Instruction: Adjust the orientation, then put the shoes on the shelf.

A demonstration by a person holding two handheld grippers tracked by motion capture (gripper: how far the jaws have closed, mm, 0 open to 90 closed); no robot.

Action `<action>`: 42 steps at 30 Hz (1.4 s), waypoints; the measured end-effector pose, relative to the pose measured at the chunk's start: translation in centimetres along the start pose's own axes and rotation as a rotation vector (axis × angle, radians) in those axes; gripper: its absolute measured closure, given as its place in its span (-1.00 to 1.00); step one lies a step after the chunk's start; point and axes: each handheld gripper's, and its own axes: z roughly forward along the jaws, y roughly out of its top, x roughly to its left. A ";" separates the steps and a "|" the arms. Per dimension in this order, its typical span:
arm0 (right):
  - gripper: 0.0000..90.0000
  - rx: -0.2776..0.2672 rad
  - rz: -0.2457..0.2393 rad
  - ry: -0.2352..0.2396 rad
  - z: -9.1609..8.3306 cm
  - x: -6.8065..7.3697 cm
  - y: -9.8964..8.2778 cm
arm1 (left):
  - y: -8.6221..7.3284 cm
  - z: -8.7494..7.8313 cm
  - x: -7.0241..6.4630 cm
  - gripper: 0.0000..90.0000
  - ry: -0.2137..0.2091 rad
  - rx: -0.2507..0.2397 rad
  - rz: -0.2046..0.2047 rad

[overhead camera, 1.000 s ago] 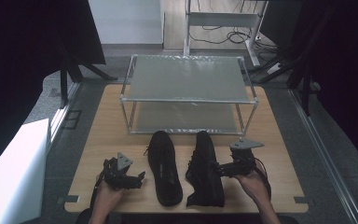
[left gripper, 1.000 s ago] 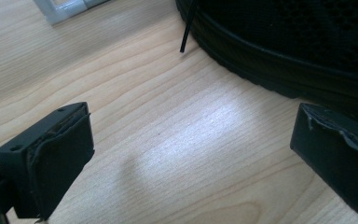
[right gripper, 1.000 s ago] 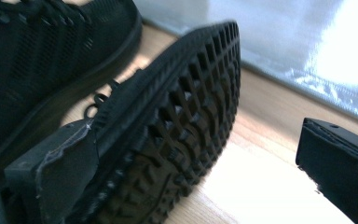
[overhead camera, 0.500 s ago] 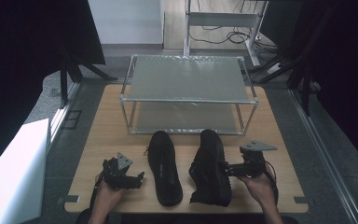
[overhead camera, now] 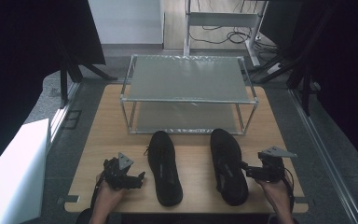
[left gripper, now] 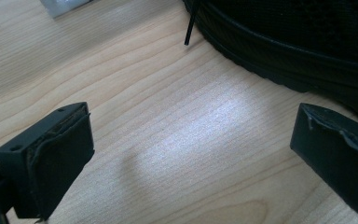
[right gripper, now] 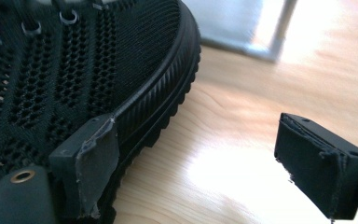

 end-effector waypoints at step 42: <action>-0.92 -0.054 0.062 0.214 -1.1 0.1 -0.2 | 3.6 -3.0 -3.4 -1.00 -0.140 -0.156 -0.148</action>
